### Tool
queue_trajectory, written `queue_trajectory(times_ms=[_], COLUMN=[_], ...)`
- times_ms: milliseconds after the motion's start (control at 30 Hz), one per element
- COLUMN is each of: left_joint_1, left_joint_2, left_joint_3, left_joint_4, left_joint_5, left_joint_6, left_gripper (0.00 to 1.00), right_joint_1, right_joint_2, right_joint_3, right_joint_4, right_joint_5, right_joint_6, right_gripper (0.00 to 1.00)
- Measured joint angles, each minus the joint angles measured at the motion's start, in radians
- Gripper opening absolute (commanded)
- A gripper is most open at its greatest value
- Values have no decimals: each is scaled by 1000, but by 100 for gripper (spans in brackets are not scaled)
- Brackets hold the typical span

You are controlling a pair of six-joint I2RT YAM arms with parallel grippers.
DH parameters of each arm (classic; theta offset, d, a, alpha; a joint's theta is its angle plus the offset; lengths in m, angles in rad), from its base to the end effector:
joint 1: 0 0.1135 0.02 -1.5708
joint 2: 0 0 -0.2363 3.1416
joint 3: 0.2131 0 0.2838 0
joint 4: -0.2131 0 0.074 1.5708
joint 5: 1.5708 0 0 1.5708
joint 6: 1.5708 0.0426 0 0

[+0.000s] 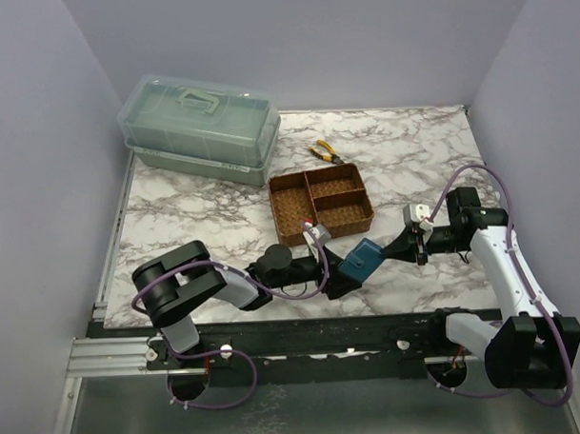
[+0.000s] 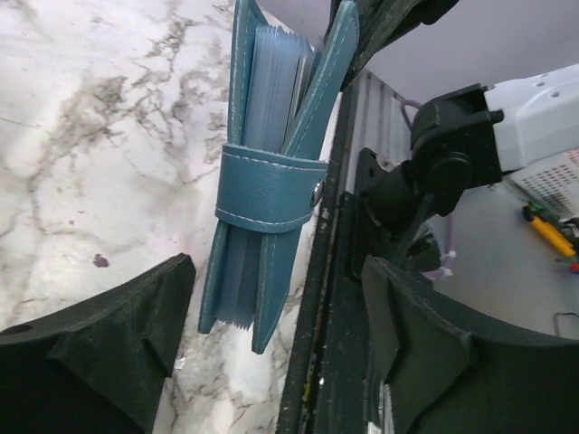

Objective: Take the credit cards out of the card holder
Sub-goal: Pick up the card holder from the center of the board.

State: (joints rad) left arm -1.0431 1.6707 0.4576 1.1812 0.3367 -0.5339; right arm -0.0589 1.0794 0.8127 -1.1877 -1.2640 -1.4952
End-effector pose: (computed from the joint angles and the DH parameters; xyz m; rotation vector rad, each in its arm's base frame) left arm 0.1445 -0.2758 0.1062 0.7372 1.6608 -1.4466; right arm 0.2040 0.0286 0.2204 -1.3763 1.4458 0.9596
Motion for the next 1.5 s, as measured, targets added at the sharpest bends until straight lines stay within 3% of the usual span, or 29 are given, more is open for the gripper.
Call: queue_trajectory(times_ms=[67,200,267,467,500,667,833,1133,1500], left_joint_1=[0,0,0,0,0,-10,-8,-33,-58], left_joint_2=[32,91,118,167,167,158,109,-21,-149], left_joint_3=[5,5,6,-3,-9,-46,-107,-110,-11], left_joint_4=[34,103,140,237,245,268,267,234,124], left_joint_5=[19,47,61,68,65,14,-62,-124,-172], left_joint_6=[-22,-74,-106,-186,-193,-231,-260,-262,-190], left_gripper=[57,13,0,0,0,0,0,0,0], right_joint_1=[1,5,6,6,6,13,13,13,21], right_joint_2=[2,6,9,12,12,12,26,42,240], right_joint_3=[2,2,2,2,2,10,113,185,288], right_joint_4=[-5,-11,-10,-11,-11,-11,-2,184,13], right_joint_5=[-5,-7,-5,-8,-8,-28,-86,-76,-106], right_joint_6=[0,2,3,15,19,101,291,805,728], right_gripper=[0,0,0,1,8,64,98,100,99])
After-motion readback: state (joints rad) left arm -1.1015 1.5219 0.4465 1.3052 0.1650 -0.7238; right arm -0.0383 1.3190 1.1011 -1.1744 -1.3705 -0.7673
